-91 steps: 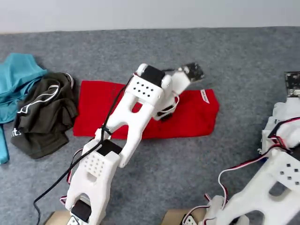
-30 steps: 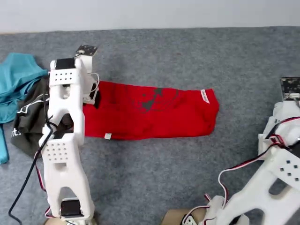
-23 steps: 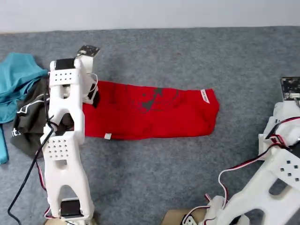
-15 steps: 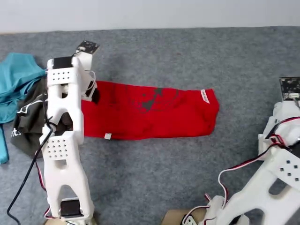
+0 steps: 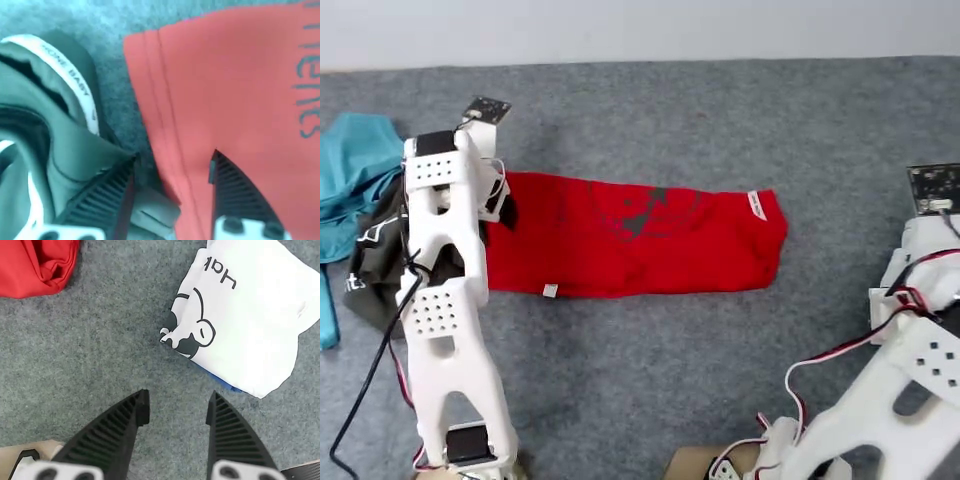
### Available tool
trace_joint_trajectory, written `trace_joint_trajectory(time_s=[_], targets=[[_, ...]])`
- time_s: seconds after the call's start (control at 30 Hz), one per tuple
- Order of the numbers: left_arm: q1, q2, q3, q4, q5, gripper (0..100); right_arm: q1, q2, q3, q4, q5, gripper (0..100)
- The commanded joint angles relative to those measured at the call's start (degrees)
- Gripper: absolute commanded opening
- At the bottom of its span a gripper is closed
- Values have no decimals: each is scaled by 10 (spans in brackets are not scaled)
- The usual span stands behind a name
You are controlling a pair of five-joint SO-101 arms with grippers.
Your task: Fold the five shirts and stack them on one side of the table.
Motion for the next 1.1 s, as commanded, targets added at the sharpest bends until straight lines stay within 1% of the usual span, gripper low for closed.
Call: trace_joint_trajectory(time_s=[0.0, 0.1, 0.3, 0.4, 0.5, 0.6, 0.67, 0.73, 0.87, 1.07], targets=[[-3, 13, -38, -5, -2, 210, -7, -15, -6, 10, 5, 199], [-3, 35, -69, -2, 0, 209, -7, -15, -7, 19, 6, 199], [-3, 69, -118, 46, -4, 201, -7, -15, -7, 21, 4, 199], [1, 83, -133, 75, -33, 153, -7, -15, -7, 21, 4, 199], [11, 89, -131, 99, -68, 84, -7, -15, -7, 21, 4, 199], [21, 86, -123, 100, -73, 4, -7, -15, -7, 21, 4, 199], [30, 84, -123, 101, -72, 6, -7, -15, -7, 21, 4, 199], [44, 71, -117, 101, -71, 5, -7, -15, -7, 21, 5, 199], [81, 4, -95, 101, -33, 5, -7, -15, -7, 21, 7, 199], [164, -127, -20, 101, -4, 5, -7, -15, -7, 20, 7, 199]])
